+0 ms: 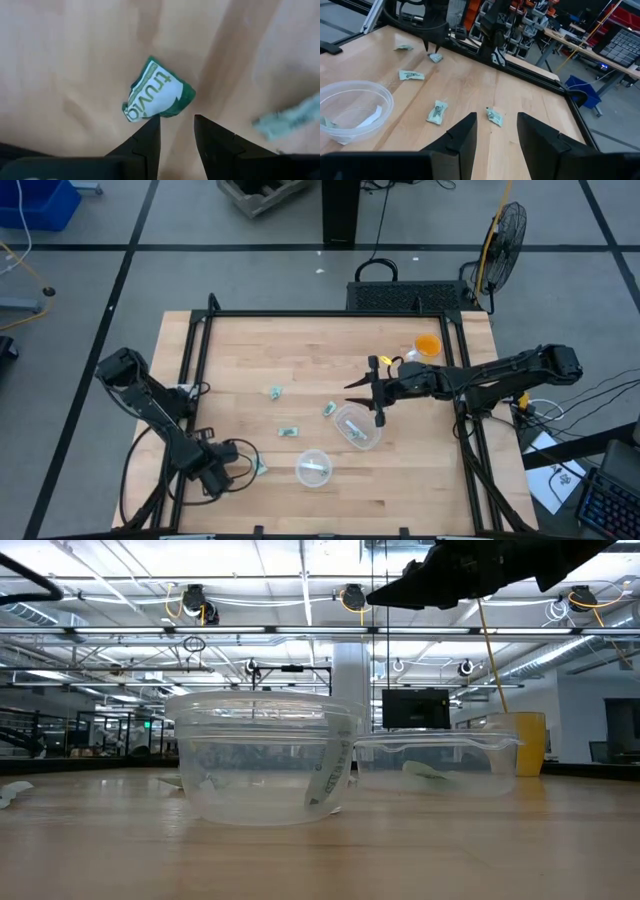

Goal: Pick and place items into bin
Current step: Put the Stevia packet into the left transparent bin

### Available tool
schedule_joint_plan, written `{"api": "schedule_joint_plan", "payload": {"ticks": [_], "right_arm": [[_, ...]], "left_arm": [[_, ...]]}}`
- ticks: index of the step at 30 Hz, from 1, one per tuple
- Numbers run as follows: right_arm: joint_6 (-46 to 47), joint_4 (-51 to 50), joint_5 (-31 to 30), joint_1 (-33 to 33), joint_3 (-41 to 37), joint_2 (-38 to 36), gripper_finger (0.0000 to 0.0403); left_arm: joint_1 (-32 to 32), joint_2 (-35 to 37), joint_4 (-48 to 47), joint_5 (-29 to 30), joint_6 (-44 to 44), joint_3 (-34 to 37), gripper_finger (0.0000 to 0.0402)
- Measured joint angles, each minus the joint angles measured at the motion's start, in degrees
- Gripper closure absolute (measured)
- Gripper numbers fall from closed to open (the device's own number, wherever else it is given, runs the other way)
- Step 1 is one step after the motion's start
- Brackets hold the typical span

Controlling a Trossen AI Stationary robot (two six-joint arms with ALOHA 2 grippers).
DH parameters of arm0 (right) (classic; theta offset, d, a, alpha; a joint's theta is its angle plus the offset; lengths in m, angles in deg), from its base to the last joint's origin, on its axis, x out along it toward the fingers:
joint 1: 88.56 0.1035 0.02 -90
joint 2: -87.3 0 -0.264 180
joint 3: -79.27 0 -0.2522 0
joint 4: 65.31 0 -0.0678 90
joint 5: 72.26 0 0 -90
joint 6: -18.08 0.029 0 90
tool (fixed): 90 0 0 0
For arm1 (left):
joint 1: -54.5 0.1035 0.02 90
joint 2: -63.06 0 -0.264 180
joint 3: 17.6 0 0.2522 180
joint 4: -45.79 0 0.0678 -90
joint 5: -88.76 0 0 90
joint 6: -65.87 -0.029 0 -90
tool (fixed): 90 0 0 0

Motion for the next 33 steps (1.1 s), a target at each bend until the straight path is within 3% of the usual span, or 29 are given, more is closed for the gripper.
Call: {"api": "schedule_joint_plan", "payload": {"ticks": [8,15,17,24,33], "right_arm": [[0.3,-1.1,0.0,0.0,0.0,0.0,0.0271],[0.4,-1.3,0.0,0.0,0.0,0.0,0.0271],[0.4,-1.3,0.0,0.0,0.0,0.0,0.0271],[0.5,-1.3,0.0,0.0,0.0,0.0,0.0271],[0.5,-1.3,0.0,0.0,0.0,0.0,0.0271]], "left_arm": [[0.0,0.0,-0.2,6.9,-0.7,0.0,0.0277],[1.0,0.0,-0.4,20.6,-4.1,0.0,0.0277],[1.6,0.0,-0.4,20.4,-5.1,0.0,0.0277],[1.7,0.0,-0.3,9.5,-12.0,0.0,0.0277],[1.4,0.0,-0.1,10.9,-12.3,0.0,0.0277]]}}
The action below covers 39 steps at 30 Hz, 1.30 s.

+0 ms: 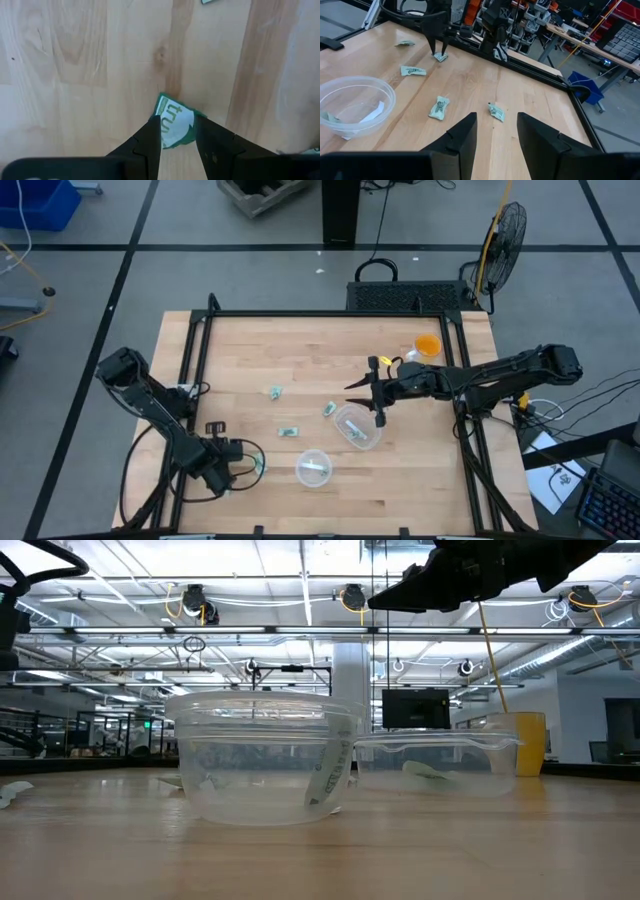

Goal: Pick and place items into bin
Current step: Put the Stevia packet into the left transparent bin

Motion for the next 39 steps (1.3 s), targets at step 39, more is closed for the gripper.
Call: {"api": "schedule_joint_plan", "payload": {"ticks": [39], "right_arm": [[-0.4,0.5,0.0,0.0,0.0,0.0,0.0271]], "left_arm": [[4.5,-0.1,10.3,15.2,-4.0,5.7,0.0394]]}}
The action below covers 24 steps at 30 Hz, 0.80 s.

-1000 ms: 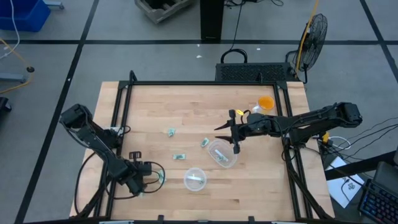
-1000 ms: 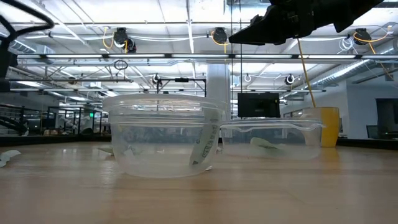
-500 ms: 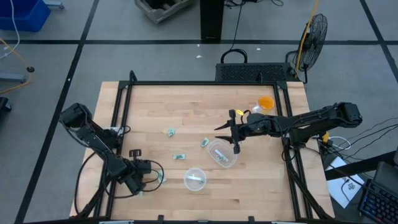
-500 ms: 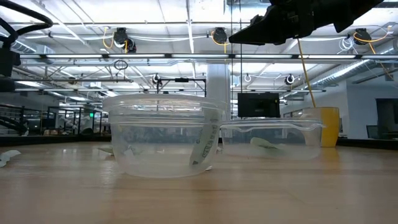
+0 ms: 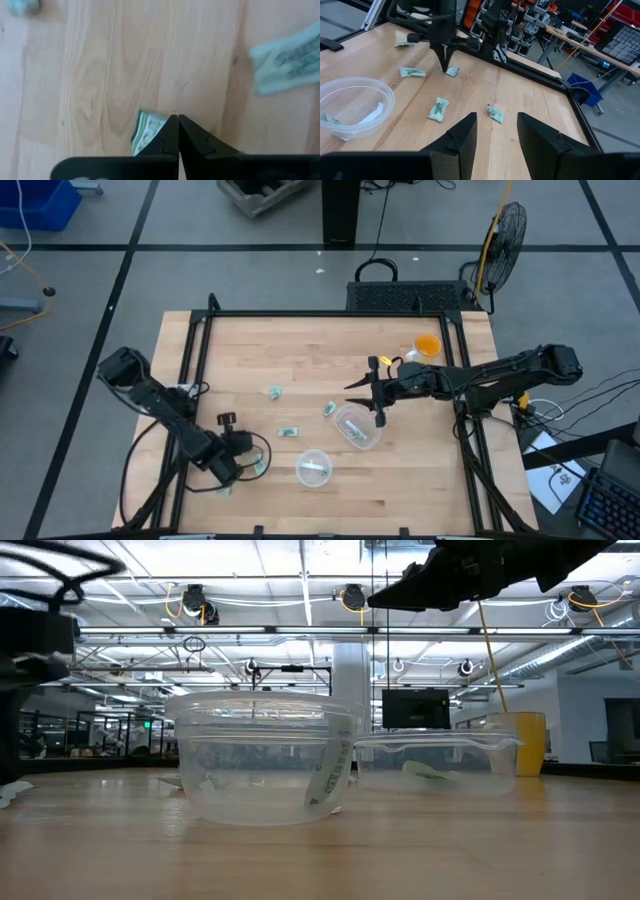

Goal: Pick and place items into bin
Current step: Put the Stevia packet into the left transparent bin

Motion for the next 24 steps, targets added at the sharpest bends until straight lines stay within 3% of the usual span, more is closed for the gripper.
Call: {"api": "schedule_joint_plan", "payload": {"ticks": [3,9,16,24], "right_arm": [[0.2,0.0,0.0,0.0,0.0,0.0,0.0271],[0.2,0.0,0.0,0.0,0.0,0.0,0.0271],[0.3,0.2,0.0,0.0,0.0,0.0,0.0271],[0.3,0.2,0.0,0.0,0.0,0.0,0.0271]], "left_arm": [[1.8,0.0,-0.2,-3.6,2.1,0.0,0.0375],[5.9,0.2,0.7,-4.2,8.8,-0.1,0.0326],[9.8,0.2,1.6,-4.5,2.5,-1.1,0.0279],[14.4,0.2,1.5,-4.7,-7.2,-5.7,0.0275]]}}
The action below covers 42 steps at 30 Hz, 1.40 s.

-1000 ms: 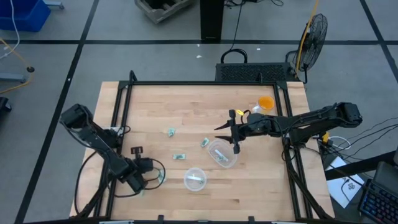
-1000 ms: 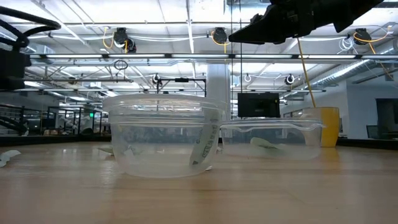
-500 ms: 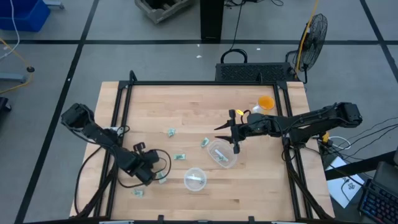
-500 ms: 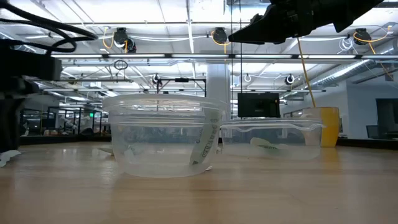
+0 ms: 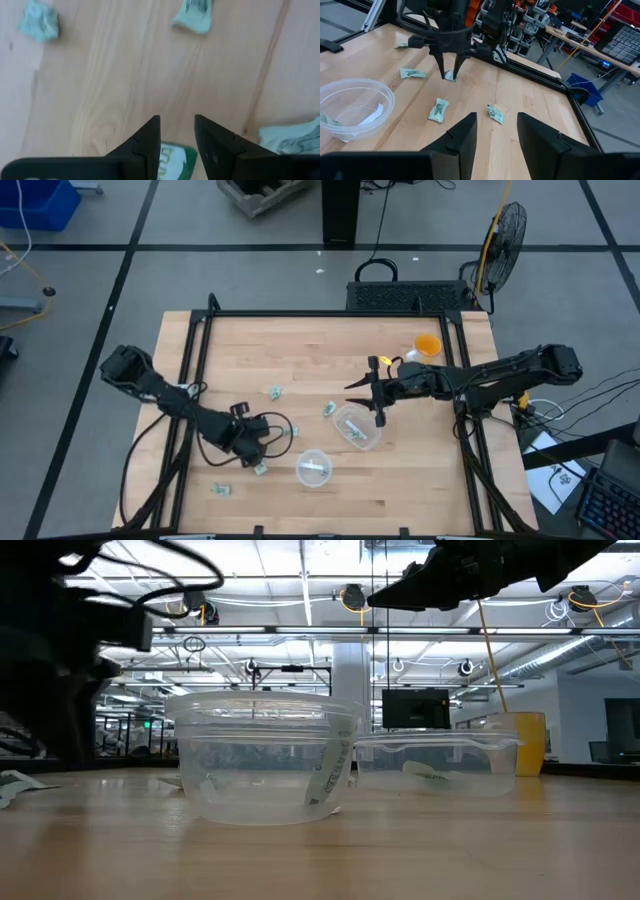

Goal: Pick and place items into bin
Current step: Put the Stevia packet into the left transparent bin

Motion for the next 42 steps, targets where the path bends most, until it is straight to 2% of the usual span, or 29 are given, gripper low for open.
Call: {"api": "schedule_joint_plan", "payload": {"ticks": [5,9,13,19,23,33,42], "right_arm": [[0.1,-0.3,0.0,0.0,0.0,0.0,0.0271],[0.1,-1.1,0.0,0.0,0.0,0.0,0.0271],[0.1,-1.5,0.0,0.0,0.0,0.0,0.0271],[0.1,-2.5,0.0,0.0,0.0,0.0,0.0271],[0.1,-2.5,0.0,0.0,0.0,0.0,0.0271],[0.1,-2.4,0.0,0.0,0.0,0.0,0.0271],[0.1,-2.4,0.0,0.0,0.0,0.0,0.0271]], "left_arm": [[1.0,0.0,-5.5,-4.7,-0.4,-2.7,0.0275],[-0.5,0.0,-10.2,-7.6,5.8,-2.8,0.0275],[-3.2,0.0,-10.5,-7.5,10.4,-2.8,0.0275],[-7.3,0.0,-10.5,-2.4,9.7,-1.7,0.0275],[-8.8,0.0,-10.4,-1.5,10.2,0.7,0.0275],[-9.1,0.3,-5.8,-0.3,3.4,5.8,0.0275],[-9.0,0.3,-4.8,-0.6,1.7,6.1,0.0275]]}}
